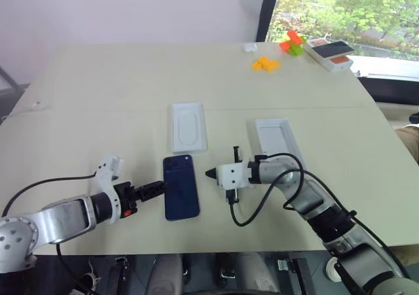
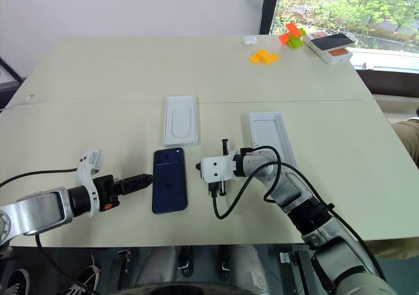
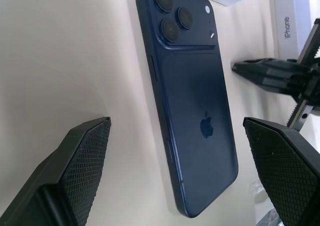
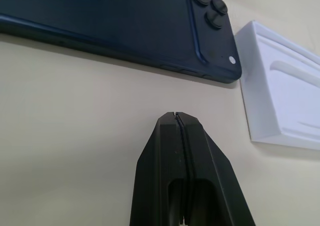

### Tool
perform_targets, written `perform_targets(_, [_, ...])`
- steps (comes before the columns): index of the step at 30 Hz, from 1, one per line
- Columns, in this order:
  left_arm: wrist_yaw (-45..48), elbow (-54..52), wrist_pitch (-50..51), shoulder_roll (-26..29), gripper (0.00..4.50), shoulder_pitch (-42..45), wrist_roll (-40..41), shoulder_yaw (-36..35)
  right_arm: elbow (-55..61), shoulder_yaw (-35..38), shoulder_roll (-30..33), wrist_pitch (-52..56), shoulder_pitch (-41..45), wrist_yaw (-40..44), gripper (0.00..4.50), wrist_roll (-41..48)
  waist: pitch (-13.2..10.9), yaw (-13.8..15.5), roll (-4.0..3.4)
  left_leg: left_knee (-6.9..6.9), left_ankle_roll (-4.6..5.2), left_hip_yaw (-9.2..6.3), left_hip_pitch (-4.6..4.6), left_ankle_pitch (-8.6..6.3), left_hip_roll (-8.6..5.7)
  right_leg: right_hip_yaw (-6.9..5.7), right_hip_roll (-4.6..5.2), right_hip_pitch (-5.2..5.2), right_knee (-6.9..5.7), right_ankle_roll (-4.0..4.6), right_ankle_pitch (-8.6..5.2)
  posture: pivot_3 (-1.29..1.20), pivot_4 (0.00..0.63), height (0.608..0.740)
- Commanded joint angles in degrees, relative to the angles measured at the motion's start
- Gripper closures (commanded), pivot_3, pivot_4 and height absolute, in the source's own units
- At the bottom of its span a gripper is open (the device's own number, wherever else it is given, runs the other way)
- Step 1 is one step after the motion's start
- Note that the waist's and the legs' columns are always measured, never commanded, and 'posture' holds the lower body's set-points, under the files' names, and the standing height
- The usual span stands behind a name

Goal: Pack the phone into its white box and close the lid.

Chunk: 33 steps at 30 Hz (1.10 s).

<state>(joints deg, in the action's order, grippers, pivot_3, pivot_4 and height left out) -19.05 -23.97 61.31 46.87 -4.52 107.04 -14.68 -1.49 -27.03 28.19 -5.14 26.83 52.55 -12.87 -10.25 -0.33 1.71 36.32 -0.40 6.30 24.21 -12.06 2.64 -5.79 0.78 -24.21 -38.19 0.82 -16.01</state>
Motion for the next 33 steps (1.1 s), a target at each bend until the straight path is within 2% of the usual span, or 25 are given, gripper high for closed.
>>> perform_targets(1, [1.2, -1.6, -1.3, 0.9, 0.04, 0.1, 0.1, 2.8, 0.8, -1.3, -0.2, -1.6, 0.0, 1.0, 4.5, -0.6, 0.0, 0.0, 0.0, 0.0, 0.0, 0.0, -0.02, 0.0, 0.0, 0.0, 0.0, 0.02, 0.0, -0.01, -0.01, 0.0, 0.15, 0.737])
perform_targets(9, [1.3, -0.2, -3.9, 2.1, 0.04, 1.5, 1.1, 6.3, -1.5, -4.0, -1.3, -4.6, 2.0, 1.0, 4.5, -4.1, 0.0, -0.1, 0.0, -0.04, 0.0, 0.0, -0.22, 0.0, 0.0, 0.0, 0.0, 0.21, 0.04, -0.13, -0.09, 0.0, 0.15, 0.737])
perform_targets(14, [1.3, 0.7, -4.6, 2.3, 0.04, 2.2, 1.3, 7.9, -5.3, -6.5, -3.1, -8.0, 4.0, -0.5, 4.5, -8.2, 0.0, -0.1, 0.0, -0.21, 0.0, 0.0, -0.85, -0.03, -0.02, 0.0, 0.0, 0.81, 0.21, -0.08, -0.17, 0.0, 0.15, 0.737])
perform_targets(17, [1.3, 1.0, -5.0, 2.3, 0.04, 2.4, 1.5, 8.4, -8.3, -7.5, -3.7, -10.1, 5.0, -1.5, 4.5, -10.3, 0.0, -0.1, -0.01, -0.22, 0.0, 0.0, -0.86, -0.03, -0.02, 0.0, 0.0, 0.83, 0.22, -0.07, -0.18, 0.0, 0.15, 0.737])
perform_targets(33, [0.7, 1.9, -7.2, -1.3, 0.04, 7.2, 1.0, 11.9, -10.5, -6.9, -6.5, -9.6, 5.1, -1.2, 4.5, -9.6, 0.2, 0.5, -0.14, -0.24, -0.01, -0.01, -1.04, -0.03, -0.02, 0.0, 0.0, 1.02, 0.22, -0.05, -0.19, 0.0, 0.15, 0.737])
